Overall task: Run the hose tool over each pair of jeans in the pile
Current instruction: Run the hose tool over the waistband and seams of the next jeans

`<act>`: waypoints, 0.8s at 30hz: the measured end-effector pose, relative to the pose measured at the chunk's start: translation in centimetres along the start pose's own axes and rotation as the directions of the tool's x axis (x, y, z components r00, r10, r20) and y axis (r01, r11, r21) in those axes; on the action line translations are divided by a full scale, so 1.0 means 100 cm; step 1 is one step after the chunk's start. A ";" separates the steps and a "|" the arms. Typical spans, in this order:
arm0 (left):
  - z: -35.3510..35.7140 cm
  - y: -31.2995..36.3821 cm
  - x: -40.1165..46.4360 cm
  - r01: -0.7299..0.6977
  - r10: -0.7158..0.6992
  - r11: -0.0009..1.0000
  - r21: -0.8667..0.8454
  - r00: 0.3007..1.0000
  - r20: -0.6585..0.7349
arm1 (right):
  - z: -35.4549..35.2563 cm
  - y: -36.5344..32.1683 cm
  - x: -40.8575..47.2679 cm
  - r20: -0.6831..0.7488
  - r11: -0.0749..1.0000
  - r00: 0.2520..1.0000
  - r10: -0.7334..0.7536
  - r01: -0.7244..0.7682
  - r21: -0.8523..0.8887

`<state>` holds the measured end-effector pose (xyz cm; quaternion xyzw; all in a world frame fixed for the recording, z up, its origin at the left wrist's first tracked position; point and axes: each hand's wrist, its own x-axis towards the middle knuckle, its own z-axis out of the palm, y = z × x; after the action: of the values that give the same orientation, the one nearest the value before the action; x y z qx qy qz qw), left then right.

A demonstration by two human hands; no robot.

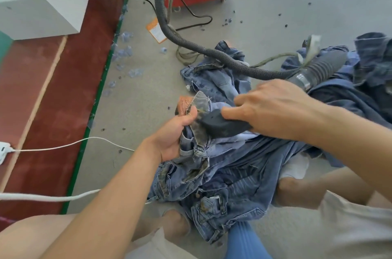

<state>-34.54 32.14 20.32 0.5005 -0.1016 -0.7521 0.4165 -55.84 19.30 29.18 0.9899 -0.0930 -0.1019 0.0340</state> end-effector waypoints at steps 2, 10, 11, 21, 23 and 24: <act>0.002 -0.002 0.000 0.020 -0.020 1.000 -0.001 1.000 0.001 | 0.005 -0.015 0.002 0.021 0.997 0.997 -0.069 0.069 0.019; -0.001 0.000 -0.001 -0.083 0.078 0.994 -0.077 0.995 -0.066 | 0.005 0.006 -0.002 -0.055 0.983 0.999 -0.002 0.012 0.184; -0.003 -0.001 -0.001 -0.089 0.084 0.994 -0.068 0.993 -0.078 | 0.004 0.015 -0.004 -0.047 0.977 0.996 0.078 -0.067 0.203; 0.003 -0.012 0.002 -0.173 0.171 0.981 -0.088 0.985 -0.030 | 0.005 0.020 0.011 0.176 0.605 0.916 0.361 -0.374 0.703; 0.005 -0.015 0.002 -0.157 0.160 0.981 -0.114 0.987 0.023 | 0.005 0.013 0.016 0.142 0.610 0.910 0.388 -0.370 0.701; 0.005 -0.016 0.002 -0.162 0.167 0.980 -0.114 0.985 0.036 | 0.006 0.011 0.018 0.113 0.605 0.902 0.416 -0.367 0.707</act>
<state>-35.77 32.88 19.53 0.4492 -0.1101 -0.7308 0.5020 -54.39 17.81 28.38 0.8822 -0.3381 -0.0167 -0.3274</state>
